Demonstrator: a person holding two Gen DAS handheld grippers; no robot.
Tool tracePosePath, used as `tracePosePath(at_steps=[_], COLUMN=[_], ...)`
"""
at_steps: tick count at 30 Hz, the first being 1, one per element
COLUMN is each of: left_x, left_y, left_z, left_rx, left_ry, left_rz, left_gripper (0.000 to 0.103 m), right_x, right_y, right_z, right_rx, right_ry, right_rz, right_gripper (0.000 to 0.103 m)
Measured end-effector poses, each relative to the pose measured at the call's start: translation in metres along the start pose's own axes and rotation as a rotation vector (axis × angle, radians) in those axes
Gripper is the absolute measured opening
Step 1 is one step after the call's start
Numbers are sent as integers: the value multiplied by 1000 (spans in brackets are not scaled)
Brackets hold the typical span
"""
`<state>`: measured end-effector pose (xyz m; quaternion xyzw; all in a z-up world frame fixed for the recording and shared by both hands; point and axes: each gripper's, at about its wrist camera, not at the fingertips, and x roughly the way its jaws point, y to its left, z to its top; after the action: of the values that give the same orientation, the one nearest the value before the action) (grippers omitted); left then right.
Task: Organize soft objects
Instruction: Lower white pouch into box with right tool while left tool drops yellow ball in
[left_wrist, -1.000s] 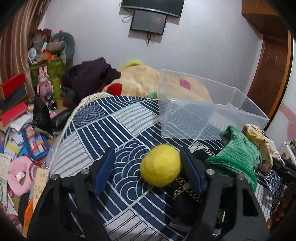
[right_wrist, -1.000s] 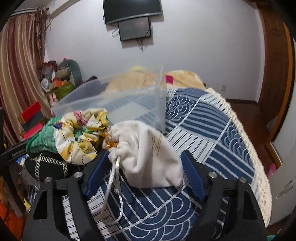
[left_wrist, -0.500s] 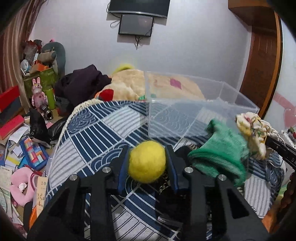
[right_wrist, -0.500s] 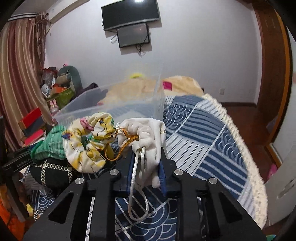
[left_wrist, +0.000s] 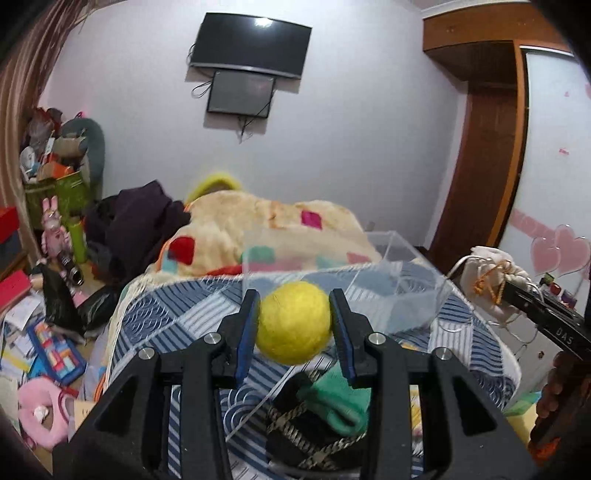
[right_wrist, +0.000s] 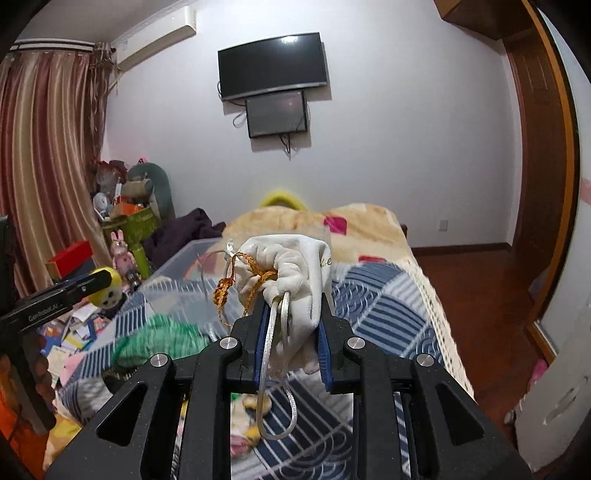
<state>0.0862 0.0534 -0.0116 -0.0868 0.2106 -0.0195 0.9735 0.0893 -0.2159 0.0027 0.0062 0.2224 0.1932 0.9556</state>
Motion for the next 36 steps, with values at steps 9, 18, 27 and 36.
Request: tracePosePath(at_steps=[9, 18, 27, 36], left_x=[35, 98, 153, 145], left_y=[-9, -10, -4, 2], left_z=[40, 44, 27, 20], left_rx=[36, 78, 64, 56], left_ry=[57, 177, 327, 338], left_rz=[-53, 2, -6, -18], left_gripper=[38, 38, 38, 59], right_x=[32, 77, 119, 112], right_y=[16, 21, 29, 23], right_z=[28, 34, 15, 17], right_rx=[-66, -95, -151, -144], right_ry=[16, 132, 294, 293], right_rz=[20, 47, 62, 64], right_gripper=[21, 21, 21, 54])
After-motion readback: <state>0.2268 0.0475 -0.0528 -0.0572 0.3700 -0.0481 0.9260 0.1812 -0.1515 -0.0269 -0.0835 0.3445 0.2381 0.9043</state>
